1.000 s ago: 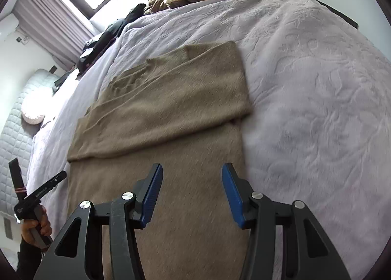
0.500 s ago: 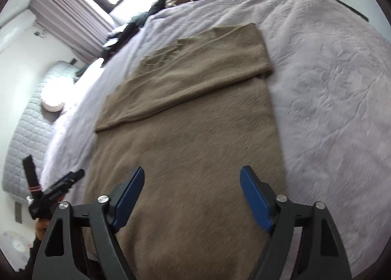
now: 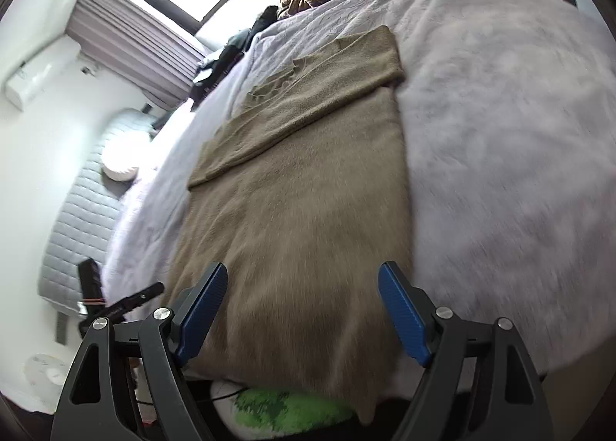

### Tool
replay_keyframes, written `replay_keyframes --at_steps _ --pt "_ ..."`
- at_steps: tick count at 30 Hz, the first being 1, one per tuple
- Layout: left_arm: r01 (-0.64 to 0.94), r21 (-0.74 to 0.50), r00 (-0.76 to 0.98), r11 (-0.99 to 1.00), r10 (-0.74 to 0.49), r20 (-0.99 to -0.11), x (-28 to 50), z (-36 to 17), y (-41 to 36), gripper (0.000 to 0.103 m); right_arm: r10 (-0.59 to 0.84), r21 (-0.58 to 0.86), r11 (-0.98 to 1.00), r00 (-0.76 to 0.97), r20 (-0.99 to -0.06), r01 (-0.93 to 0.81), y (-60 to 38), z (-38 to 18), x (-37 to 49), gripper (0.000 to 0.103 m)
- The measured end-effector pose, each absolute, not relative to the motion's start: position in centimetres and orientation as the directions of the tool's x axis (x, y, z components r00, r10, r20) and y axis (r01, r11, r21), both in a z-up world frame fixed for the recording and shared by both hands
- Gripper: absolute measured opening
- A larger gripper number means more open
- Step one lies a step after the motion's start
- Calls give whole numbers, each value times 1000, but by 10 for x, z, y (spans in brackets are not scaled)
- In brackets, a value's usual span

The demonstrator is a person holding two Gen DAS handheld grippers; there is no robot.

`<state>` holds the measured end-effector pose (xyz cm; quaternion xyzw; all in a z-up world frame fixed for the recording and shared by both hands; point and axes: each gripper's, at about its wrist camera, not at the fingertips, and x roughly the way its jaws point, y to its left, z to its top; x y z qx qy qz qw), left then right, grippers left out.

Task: Fold small clothes
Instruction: 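Grasp the sweater hem with both tools and fold it toward the collar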

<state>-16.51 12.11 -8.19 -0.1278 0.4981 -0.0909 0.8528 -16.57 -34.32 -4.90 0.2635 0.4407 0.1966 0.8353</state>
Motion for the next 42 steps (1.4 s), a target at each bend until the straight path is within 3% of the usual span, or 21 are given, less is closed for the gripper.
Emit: replay_keyframes --at_steps 5,10,18,24,28,30,31,33,35,36,42 --pt "131 -408 441 903 -422 -792 -195 -81 111 103 677 719 686 458 -576 -112 -363 -72 -193 83" --pt "197 -440 403 876 -481 -779 -211 -80 99 103 761 799 594 387 -521 -92 -367 -112 -202 83" --pt "153 -525 390 838 -539 -747 -224 -88 95 103 828 830 538 283 -485 -151 -335 -140 -195 85" --pt "119 -636 373 762 -628 -683 -231 -92 98 103 913 877 393 233 -335 -278 -317 -118 -202 85" --pt "104 -654 379 749 -638 -670 -226 -93 92 103 905 877 408 239 -352 -254 -316 -118 -197 85" --pt "82 -662 381 745 -637 -670 -222 -94 92 94 895 880 424 249 -370 -216 -319 -123 -197 84" --pt "70 -660 379 748 -632 -676 -220 -95 92 85 891 883 426 258 -373 -195 -322 -126 -196 81" --pt "52 -653 371 756 -622 -690 -216 -99 95 64 888 896 420 272 -371 -147 -328 -132 -198 59" --pt "42 -644 355 764 -614 -705 -214 -102 97 25 878 897 429 283 -387 -106 -334 -137 -200 8" --pt "43 -637 347 770 -609 -713 -213 -103 98 19 878 899 424 289 -380 -106 -335 -137 -201 7" --pt "111 -685 367 720 -670 -645 -211 -81 108 16 921 940 285 325 -215 -187 -343 -103 -199 7"
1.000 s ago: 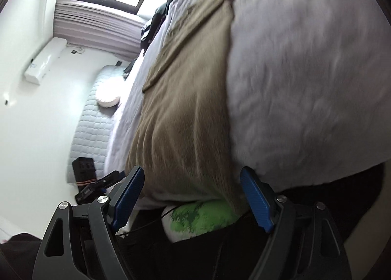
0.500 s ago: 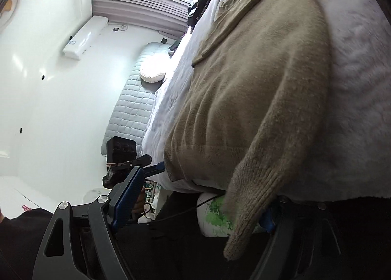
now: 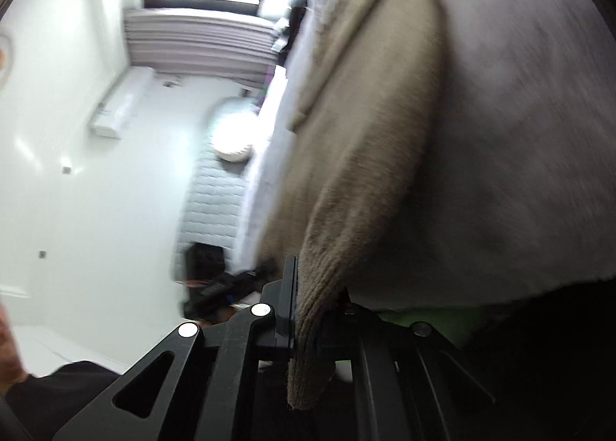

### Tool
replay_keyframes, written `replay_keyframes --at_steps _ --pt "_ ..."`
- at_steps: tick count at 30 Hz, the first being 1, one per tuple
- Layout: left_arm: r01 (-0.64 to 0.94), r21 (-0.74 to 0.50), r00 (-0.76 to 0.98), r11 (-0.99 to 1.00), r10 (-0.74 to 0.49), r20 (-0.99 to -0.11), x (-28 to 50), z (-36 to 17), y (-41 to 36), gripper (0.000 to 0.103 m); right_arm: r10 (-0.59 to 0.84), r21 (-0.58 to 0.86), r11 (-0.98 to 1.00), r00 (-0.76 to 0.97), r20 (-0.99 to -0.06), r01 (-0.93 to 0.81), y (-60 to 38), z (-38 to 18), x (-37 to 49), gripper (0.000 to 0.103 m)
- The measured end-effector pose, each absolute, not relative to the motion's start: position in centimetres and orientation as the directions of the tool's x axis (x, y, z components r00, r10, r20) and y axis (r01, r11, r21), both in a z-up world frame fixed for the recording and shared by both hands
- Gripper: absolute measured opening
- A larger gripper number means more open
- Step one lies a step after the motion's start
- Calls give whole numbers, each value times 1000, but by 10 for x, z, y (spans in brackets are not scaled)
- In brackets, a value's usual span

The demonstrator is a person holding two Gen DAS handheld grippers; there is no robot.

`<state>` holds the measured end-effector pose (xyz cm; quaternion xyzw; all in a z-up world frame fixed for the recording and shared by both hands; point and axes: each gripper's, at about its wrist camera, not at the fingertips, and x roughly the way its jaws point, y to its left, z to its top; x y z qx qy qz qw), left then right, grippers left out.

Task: Fold small clothes
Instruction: 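Grasp the sweater hem with both tools and fold it toward the collar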

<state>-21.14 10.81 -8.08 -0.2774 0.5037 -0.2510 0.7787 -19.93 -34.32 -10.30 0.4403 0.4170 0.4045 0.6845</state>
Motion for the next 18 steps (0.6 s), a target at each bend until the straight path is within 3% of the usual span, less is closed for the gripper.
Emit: replay_keyframes --at_steps 8,18 --pt "193 -756 520 626 -718 -463 -159 -12 133 16 922 947 156 384 -38 -280 -349 -45 -152 7" --pt "214 -724 604 656 -671 -429 -41 30 140 16 891 922 246 445 -93 -298 -348 11 -33 7"
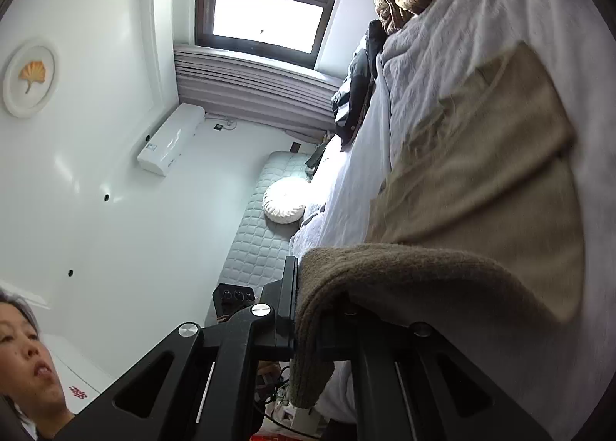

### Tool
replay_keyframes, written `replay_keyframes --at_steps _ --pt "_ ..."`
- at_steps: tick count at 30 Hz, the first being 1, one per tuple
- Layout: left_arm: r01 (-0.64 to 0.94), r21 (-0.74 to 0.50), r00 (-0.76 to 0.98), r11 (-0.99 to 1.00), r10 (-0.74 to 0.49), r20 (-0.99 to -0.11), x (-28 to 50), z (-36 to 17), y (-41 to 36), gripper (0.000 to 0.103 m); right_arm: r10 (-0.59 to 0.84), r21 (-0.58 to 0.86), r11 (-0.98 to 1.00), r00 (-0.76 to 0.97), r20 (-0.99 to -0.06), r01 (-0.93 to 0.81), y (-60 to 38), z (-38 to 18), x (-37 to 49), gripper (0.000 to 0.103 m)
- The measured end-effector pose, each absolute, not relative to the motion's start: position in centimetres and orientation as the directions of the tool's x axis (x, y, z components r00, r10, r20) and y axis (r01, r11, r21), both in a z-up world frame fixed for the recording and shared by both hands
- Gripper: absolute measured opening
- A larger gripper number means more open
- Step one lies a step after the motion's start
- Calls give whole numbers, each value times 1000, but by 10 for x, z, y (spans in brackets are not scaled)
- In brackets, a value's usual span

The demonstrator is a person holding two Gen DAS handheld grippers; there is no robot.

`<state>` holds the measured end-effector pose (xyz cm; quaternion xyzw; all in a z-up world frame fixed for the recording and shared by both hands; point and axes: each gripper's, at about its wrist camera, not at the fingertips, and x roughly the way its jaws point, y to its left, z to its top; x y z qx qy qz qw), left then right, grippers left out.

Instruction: Fold small clothes

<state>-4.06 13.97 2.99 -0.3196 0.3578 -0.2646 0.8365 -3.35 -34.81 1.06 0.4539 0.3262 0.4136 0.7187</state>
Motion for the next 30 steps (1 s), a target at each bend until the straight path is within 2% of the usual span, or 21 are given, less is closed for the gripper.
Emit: replay_keyframes --at_steps 8,16,22,24,26,28,30 --pt "187 -712 608 677 -649 -458 70 20 130 16 857 934 290 490 -158 -207 -346 2 91 7" --pt "78 -679 564 730 -594 -573 159 -44 117 16 803 933 359 502 -321 23 -347 -87 173 7" --pt "42 -632 546 774 -548 -634 178 -77 111 17 796 946 299 513 -322 130 -355 -130 188 8" --pt "33 -636 537 771 -551 -640 182 -81 113 30 799 949 289 514 -311 126 -359 -128 187 11" --pt "39 -651 565 758 -554 -611 181 -77 115 68 798 958 257 532 -285 128 -364 -126 191 11" --pt "49 -633 605 773 -527 -597 177 -66 115 72 790 966 222 556 -259 134 -367 -123 195 14" --pt "60 -604 624 795 -502 -599 177 -56 113 72 774 969 214 582 -247 127 -371 -118 197 31"
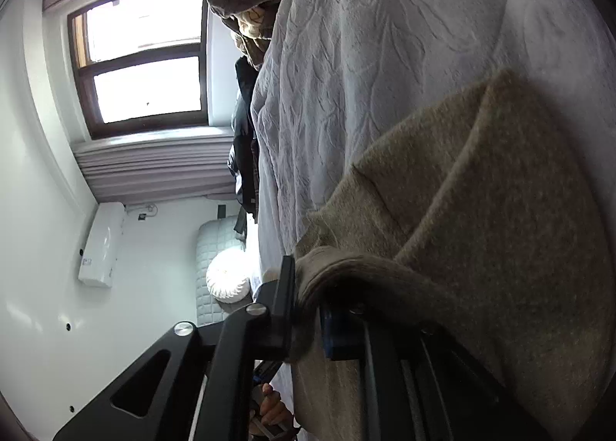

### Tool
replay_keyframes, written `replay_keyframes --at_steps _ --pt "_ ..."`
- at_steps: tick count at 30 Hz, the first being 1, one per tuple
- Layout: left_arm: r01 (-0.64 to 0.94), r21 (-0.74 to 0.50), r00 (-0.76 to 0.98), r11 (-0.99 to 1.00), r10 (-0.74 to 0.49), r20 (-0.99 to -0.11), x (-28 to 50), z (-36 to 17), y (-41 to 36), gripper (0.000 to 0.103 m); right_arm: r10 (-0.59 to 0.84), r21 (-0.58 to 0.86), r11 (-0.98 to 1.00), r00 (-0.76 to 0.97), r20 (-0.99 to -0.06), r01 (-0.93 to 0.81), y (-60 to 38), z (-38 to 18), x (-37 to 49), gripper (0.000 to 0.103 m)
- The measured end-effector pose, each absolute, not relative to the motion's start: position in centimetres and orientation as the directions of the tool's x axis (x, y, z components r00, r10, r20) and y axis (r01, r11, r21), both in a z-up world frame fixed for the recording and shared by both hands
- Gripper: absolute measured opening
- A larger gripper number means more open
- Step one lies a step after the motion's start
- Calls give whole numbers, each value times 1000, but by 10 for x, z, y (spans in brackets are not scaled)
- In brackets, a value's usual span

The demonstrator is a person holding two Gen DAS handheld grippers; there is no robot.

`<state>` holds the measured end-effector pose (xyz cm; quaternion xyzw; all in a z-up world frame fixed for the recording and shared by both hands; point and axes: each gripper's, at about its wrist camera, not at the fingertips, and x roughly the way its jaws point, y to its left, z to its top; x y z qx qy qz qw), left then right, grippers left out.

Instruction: Fold small clothes

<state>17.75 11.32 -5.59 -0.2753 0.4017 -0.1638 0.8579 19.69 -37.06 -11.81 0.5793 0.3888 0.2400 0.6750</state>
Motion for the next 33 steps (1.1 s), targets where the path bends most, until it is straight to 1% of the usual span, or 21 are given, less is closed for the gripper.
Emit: replay_keyframes --at_steps 1,2,4,5,6,7,8,10,12,13,15,16,17,18,19,21,24,25,26,29,33 --pt "61 -593 631 803 -491 -601 177 -51 113 72 757 970 215 608 -240 116 -374 -113 197 46" --pt "62 -582 640 811 -480 -600 177 -47 112 72 745 970 218 624 -235 105 -376 -108 196 57" --pt "74 -572 650 817 -474 -594 178 -40 112 72 725 966 246 647 -236 76 -379 -95 194 57" --pt "86 -571 649 816 -481 -590 178 -38 111 72 719 957 285 647 -253 58 -378 -88 193 55" --pt "101 -569 642 816 -490 -590 178 -37 108 72 716 942 332 640 -279 39 -375 -80 193 52" --pt "111 -564 636 818 -495 -593 178 -37 106 72 717 924 382 623 -313 24 -370 -74 194 36" --pt "121 -554 628 824 -496 -600 179 -39 102 72 710 896 443 601 -366 21 -363 -70 195 24" --pt "126 -533 610 836 -489 -623 182 -46 93 72 684 841 539 566 -459 31 -348 -68 200 19" --pt "108 -510 587 854 -469 -660 186 -60 86 72 638 782 621 545 -544 54 -340 -75 203 18" --pt "98 -494 581 864 -452 -676 187 -66 85 72 583 725 685 540 -607 75 -337 -80 205 18" --pt "95 -478 579 873 -439 -687 187 -73 85 72 522 669 735 537 -663 112 -340 -89 205 10" --pt "98 -474 579 875 -437 -688 187 -74 86 72 511 666 736 543 -667 124 -344 -91 206 3" --pt "98 -470 581 877 -434 -689 185 -73 89 72 496 662 736 553 -670 141 -349 -92 204 0" --pt "96 -466 583 880 -429 -690 184 -72 92 72 473 654 740 567 -674 160 -355 -91 202 0" --pt "95 -463 584 881 -426 -690 182 -70 95 72 439 633 752 579 -687 182 -362 -89 198 0" --pt "94 -469 582 878 -431 -690 175 -65 104 72 427 634 749 590 -685 194 -374 -85 191 6" --pt "78 -449 588 890 -404 -700 157 -58 117 72 405 624 751 596 -693 214 -385 -75 175 9" --pt "76 -451 582 889 -407 -704 151 -58 121 72 405 624 750 595 -694 217 -389 -72 168 14" --pt "73 -461 573 885 -415 -707 140 -58 128 72 416 634 742 594 -689 216 -391 -70 157 20" --pt "68 -479 560 875 -430 -708 114 -57 141 72 479 692 695 592 -648 195 -388 -62 121 30" --pt "70 -514 536 855 -466 -704 75 -61 155 72 612 786 604 554 -565 134 -363 -62 58 33"
